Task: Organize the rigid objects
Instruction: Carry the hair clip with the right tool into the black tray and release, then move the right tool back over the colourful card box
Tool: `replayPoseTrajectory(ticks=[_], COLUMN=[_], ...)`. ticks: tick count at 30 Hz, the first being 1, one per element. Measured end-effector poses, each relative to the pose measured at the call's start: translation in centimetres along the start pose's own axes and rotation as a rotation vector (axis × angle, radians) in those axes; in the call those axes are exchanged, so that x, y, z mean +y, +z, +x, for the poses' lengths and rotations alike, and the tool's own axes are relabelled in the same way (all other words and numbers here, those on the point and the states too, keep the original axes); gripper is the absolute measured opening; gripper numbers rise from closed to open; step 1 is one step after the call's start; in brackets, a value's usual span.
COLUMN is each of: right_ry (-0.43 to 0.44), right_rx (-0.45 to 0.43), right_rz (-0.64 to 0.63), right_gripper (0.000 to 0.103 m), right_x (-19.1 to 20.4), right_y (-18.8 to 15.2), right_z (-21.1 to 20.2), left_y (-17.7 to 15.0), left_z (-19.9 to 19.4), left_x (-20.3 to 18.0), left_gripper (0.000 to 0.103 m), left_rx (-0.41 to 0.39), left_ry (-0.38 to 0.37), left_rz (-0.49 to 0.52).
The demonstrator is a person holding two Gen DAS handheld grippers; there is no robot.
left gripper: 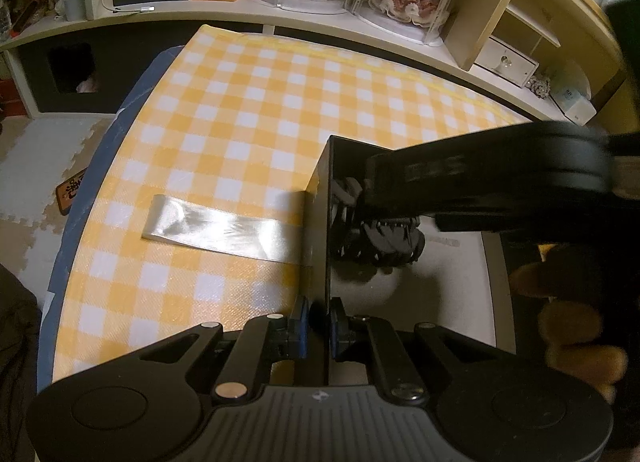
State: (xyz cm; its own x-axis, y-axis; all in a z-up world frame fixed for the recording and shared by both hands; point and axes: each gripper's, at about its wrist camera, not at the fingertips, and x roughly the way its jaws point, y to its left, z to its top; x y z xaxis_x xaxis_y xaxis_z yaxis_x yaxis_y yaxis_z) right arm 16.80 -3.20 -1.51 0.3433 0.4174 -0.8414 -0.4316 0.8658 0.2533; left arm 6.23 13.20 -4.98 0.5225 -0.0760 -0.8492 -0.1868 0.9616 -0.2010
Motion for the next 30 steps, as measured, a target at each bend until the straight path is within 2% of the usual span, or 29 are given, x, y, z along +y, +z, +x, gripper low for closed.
replayPoseTrajectory(ticks=[8,12,18,24,27,30], right_ry=[0.044,0.030,-0.045,-0.124,-0.149,-0.184], right_rx=[-0.097,-0.143,-0.216,-0.249,-0.241,-0.192], right_rz=[0.004,0.030,0.072,0.092,0.099,0.064], right_gripper=[0.066,0.066,0.067,0.071,0.075,0.078], right_x=[-3.6,-6.2,-10.6,-14.5,-16.5,-18.2], right_y=[-0.7,-1.9,-4.4,-6.4,-7.2,-7.7], right_z=[-7.4,-10.7,-14.3,-16.2,-16.5,-16.5], left_y=[0.0,0.1,0.0,0.1,0.1,0.0], left_z=[0.0,0.0,-0.2,-0.3,-0.4,-0.4], left_x=[0.0,-0.1,-0.2,-0.5,-0.7,-0.9], left_gripper=[0.011,0.011,0.011,0.011,0.011,0.011], left_rx=[0.001,-0.001,-0.005,-0.006,-0.006,-0.008], left_ry=[0.002,0.005,0.012,0.025,0.033,0.040], left_rz=[0.003,0.004,0.009,0.023,0.030,0.037])
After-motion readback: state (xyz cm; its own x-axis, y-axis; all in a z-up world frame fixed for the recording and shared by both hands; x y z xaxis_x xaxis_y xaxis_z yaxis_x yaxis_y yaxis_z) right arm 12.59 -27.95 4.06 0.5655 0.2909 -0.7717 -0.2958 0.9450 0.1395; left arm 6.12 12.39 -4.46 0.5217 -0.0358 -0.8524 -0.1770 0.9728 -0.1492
